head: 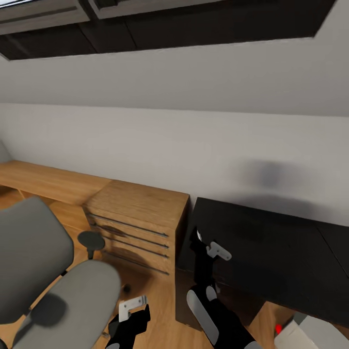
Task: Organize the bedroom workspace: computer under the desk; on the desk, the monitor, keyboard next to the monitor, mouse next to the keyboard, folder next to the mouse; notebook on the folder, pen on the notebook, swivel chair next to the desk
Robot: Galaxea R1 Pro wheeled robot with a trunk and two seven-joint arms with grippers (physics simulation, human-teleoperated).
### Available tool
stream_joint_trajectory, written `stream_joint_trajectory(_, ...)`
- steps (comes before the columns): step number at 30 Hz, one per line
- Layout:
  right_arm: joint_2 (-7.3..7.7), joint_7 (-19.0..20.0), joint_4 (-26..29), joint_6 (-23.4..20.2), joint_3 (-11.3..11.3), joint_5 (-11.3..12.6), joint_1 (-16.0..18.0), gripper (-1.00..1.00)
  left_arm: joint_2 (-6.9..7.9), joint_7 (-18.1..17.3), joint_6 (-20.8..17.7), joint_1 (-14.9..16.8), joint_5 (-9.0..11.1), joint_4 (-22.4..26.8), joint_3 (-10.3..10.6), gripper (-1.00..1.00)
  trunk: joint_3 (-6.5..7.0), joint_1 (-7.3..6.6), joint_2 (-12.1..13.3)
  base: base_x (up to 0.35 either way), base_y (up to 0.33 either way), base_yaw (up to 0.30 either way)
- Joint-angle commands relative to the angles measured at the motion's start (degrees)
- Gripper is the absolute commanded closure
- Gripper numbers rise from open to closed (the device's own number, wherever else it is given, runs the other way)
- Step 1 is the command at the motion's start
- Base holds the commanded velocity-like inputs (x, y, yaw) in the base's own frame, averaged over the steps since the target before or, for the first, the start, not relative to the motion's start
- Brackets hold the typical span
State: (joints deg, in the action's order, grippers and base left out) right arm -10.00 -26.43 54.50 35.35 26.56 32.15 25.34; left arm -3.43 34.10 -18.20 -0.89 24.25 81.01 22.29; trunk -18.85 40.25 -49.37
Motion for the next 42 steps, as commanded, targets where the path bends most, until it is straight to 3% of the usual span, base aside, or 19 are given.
stream_joint_trajectory(1,0.0,-0.25,-0.02,0.03,0.07,0.24,0.06,-1.0,0.0,0.35,-0.17,0.01,0.36,0.11,0.07,-1.0,-0.06,0.04,-0.05,0.288,0.002,0.0)
stream_joint_trajectory(8,0.0,-0.47,-0.09,-0.34,-0.56,0.13,0.08,-1.0,0.0,0.35,-0.17,0.01,0.36,0.11,0.12,-1.0,-0.06,0.04,-0.05,0.259,0.001,0.0)
stream_joint_trajectory(14,1.97,-0.56,-0.09,-2.57,-0.85,0.03,0.13,-1.0,0.0,0.35,-0.17,0.01,0.36,0.11,0.12,-1.0,-0.06,0.04,-0.05,0.034,0.0,0.0)
stream_joint_trajectory(18,2.68,-0.48,-0.04,-9.85,-1.23,0.02,0.21,-1.0,0.0,0.35,-0.17,0.01,0.36,0.11,0.12,-1.0,-0.06,0.04,-0.05,0.005,0.0,0.0)
stream_joint_trajectory(22,4.0,-0.57,-0.06,-14.16,-2.22,0.0,0.37,-1.0,0.0,0.37,-0.17,0.01,0.36,0.11,0.12,-1.0,-0.06,0.04,-0.05,0.001,0.0,0.0)
stream_joint_trajectory(23,5.92,-2.28,-0.14,-22.7,-2.56,-0.46,1.46,-1.0,0.0,0.42,-0.17,0.01,0.36,0.11,0.12,-1.0,-0.06,0.04,-0.05,0.0,0.0,0.0)
stream_joint_trajectory(25,6.38,-3.71,-0.15,-26.52,-2.59,-0.81,2.28,-1.0,0.0,0.43,-0.17,0.01,0.36,0.11,0.12,-1.0,-0.06,0.04,-0.05,0.0,0.0,0.0)
stream_joint_trajectory(26,6.73,-5.31,-0.18,-30.59,-2.61,-1.21,3.2,-1.0,0.0,0.43,-0.17,0.01,0.36,0.11,0.12,-1.0,-0.06,0.04,-0.05,0.0,0.0,0.0)
stream_joint_trajectory(27,7.66,-8.6,-0.97,-40.85,-2.64,-2.35,5.78,-1.0,0.0,0.44,-0.17,0.01,0.36,0.11,0.12,-1.0,-0.06,0.04,-0.05,0.0,0.0,0.0)
stream_joint_trajectory(31,7.98,-9.11,-2.79,-43.13,-2.63,-5.23,6.67,-1.0,0.0,0.43,-0.15,0.01,0.36,0.35,0.12,-1.0,-0.06,0.04,-0.05,0.0,0.0,0.0)
stream_joint_trajectory(35,7.77,-8.75,-7.59,-46.92,-2.21,-10.4,8.38,-1.0,0.0,0.49,-0.11,0.01,0.36,1.74,-0.07,-1.0,-0.06,0.04,-0.05,0.0,0.0,0.0)
stream_joint_trajectory(37,7.93,-7.38,-8.43,-49.75,-2.16,-12.63,8.76,-1.0,0.0,0.56,-0.11,0.01,0.36,2.91,-0.07,-1.0,-0.06,0.04,-0.05,0.0,0.0,0.0)
stream_joint_trajectory(42,8.46,-2.98,-8.83,-53.45,-2.2,-14.94,8.95,-1.0,0.0,0.6,-0.1,0.01,0.39,3.83,-0.06,-1.0,-0.06,0.04,-0.05,0.0,0.0,0.0)
